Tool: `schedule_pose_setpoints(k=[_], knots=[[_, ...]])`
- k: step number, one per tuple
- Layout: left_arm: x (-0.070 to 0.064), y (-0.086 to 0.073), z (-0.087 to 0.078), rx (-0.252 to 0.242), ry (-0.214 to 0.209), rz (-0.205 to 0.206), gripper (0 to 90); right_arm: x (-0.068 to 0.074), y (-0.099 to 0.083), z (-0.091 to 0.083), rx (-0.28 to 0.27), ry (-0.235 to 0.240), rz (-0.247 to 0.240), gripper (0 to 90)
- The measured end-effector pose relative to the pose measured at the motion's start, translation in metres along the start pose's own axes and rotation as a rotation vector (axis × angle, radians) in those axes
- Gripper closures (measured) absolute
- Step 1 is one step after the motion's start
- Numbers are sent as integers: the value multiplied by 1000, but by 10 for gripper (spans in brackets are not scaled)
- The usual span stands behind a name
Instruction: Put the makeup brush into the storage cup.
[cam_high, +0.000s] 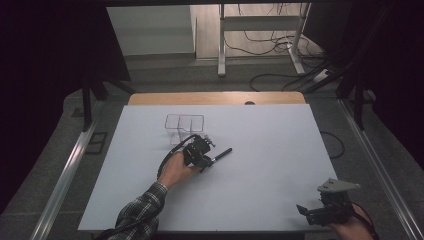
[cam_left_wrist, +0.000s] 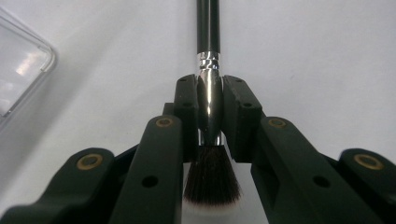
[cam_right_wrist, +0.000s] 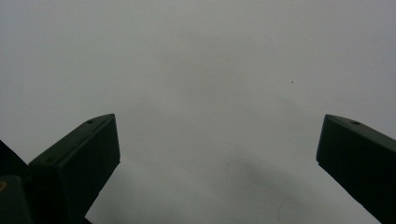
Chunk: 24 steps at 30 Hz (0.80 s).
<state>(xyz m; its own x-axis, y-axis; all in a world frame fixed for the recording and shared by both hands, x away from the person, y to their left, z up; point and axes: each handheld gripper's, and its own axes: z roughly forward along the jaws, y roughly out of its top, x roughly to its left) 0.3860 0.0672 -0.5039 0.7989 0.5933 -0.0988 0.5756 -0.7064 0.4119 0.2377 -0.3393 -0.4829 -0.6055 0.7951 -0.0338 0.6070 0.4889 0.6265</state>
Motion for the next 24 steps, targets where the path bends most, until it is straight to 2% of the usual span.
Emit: schedule_pose_setpoints(k=[9,24], knots=[[1,-4,-10,-18,-12,9,770,0,0,0,-1,1,-1,0],[0,-19,-23,-65,-27,-2,769,0,1,0,-9,12,-2,0]])
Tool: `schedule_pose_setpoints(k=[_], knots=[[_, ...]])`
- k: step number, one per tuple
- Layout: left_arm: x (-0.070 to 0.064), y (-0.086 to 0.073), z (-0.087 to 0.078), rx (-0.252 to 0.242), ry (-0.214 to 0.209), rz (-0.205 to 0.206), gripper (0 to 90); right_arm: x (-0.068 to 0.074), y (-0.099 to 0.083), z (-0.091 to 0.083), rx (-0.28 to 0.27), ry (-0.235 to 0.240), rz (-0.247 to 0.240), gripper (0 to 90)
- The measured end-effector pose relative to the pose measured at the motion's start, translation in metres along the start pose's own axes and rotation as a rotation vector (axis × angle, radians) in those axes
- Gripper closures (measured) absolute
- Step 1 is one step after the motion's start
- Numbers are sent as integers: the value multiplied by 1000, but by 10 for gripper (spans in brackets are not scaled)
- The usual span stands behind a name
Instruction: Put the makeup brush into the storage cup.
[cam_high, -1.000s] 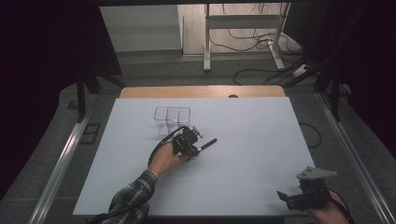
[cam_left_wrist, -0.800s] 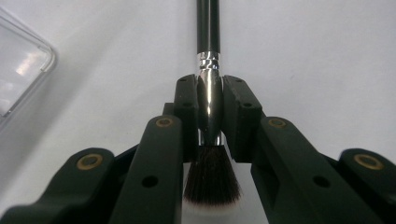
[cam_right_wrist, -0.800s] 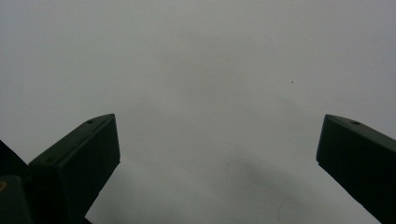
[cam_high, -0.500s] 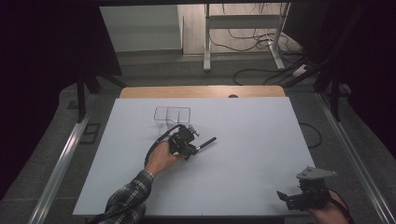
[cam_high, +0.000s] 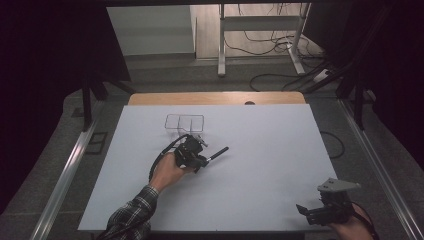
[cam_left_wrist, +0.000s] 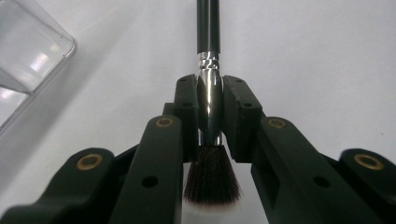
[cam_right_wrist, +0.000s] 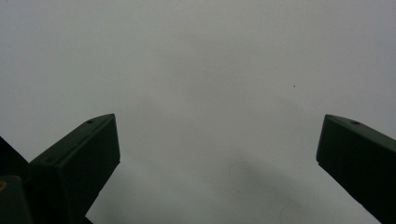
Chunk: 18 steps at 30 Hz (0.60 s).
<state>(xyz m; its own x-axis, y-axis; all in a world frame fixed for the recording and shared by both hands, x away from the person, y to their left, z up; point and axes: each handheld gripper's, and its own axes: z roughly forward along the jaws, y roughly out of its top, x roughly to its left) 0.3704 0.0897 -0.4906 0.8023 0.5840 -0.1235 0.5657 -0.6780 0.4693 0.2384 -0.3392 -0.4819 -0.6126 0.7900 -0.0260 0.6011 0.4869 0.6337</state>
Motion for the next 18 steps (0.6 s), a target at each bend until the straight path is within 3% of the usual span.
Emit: schedule_pose_setpoints(k=[2,5,18], knots=[[0,-2,-2,-2,-2,6,769,0,0,0,-2,3,0,0],[-3,-4,-3,-37,-12,-27,769,0,0,0,-4,4,1,0],[-10,-12,-13,-53,-25,-3,769,1,4,-1,-22,9,-17,0]])
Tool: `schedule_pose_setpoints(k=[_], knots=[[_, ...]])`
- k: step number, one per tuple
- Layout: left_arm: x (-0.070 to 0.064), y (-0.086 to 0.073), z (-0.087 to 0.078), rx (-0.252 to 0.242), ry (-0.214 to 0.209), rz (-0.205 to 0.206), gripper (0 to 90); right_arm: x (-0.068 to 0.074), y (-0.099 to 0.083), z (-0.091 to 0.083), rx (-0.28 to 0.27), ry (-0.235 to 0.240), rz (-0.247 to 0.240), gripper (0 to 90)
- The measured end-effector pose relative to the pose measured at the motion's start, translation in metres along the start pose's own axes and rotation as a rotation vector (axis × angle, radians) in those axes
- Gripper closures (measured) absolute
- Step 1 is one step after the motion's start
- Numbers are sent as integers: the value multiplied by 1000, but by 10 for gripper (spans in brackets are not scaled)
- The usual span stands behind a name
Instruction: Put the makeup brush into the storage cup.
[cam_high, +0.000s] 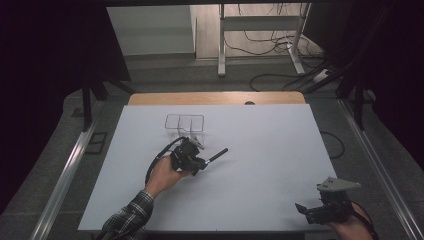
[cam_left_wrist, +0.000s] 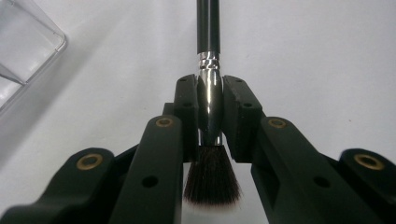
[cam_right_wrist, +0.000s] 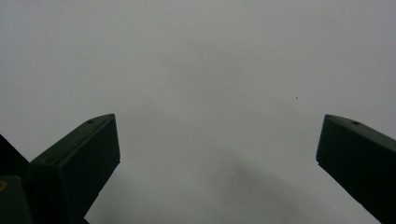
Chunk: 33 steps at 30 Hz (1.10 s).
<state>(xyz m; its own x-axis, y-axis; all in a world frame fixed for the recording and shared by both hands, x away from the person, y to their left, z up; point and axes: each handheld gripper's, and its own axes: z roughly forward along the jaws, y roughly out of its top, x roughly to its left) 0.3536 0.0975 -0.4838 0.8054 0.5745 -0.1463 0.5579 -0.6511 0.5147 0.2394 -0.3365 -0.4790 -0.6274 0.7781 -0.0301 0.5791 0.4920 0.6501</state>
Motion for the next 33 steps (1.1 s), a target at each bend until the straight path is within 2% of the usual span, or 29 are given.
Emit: schedule_pose_setpoints(k=[10,22,33], knots=[[-5,-9,-9,-25,-6,4,769,3,6,1,-16,7,-23,0],[-14,-17,-16,-35,-22,13,769,11,15,2,-27,6,-82,0],[-21,-23,-22,-46,-28,27,768,19,28,6,-35,42,-105,0]])
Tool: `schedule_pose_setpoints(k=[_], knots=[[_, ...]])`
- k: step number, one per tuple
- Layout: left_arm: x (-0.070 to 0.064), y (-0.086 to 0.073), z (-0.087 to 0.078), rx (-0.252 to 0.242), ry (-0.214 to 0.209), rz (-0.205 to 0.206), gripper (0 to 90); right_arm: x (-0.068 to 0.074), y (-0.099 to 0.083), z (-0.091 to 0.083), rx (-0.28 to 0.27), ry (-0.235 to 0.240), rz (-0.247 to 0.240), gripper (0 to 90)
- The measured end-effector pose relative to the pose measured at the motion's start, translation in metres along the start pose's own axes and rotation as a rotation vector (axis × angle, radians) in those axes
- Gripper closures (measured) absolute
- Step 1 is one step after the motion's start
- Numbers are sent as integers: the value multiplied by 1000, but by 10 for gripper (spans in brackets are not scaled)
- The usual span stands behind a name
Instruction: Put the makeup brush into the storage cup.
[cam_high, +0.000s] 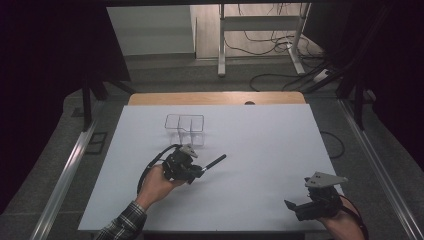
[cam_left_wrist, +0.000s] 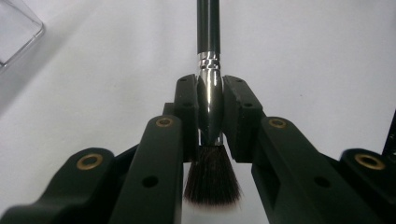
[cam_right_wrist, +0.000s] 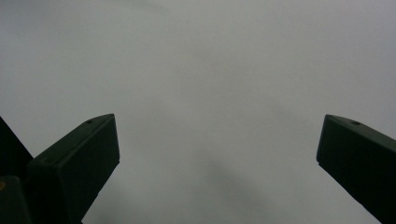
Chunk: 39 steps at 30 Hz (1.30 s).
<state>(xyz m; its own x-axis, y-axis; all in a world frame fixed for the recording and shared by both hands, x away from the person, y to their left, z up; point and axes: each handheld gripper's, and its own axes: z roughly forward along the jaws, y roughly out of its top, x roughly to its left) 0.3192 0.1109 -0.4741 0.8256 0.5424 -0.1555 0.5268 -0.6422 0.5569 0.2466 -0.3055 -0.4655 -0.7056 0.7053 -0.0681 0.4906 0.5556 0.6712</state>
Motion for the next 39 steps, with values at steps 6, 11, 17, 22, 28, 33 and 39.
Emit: schedule_pose_setpoints(k=[6,11,17,22,28,33,39], knots=[[-5,-3,-2,-3,-1,7,768,6,11,5,-3,28,-24,0],[-8,-5,-3,-6,-3,13,768,10,19,9,-15,51,-38,0],[-14,-8,-4,-14,-7,10,768,16,27,15,-12,75,-65,0],[-17,-9,-5,-12,-10,21,768,20,34,20,-7,88,-88,0],[-21,-10,-5,-9,-13,31,768,26,44,28,0,105,-110,0],[-23,-12,-5,-12,-19,32,768,29,50,33,5,119,-118,0],[-27,-14,-5,-2,-22,43,768,34,58,41,8,142,-123,0]])
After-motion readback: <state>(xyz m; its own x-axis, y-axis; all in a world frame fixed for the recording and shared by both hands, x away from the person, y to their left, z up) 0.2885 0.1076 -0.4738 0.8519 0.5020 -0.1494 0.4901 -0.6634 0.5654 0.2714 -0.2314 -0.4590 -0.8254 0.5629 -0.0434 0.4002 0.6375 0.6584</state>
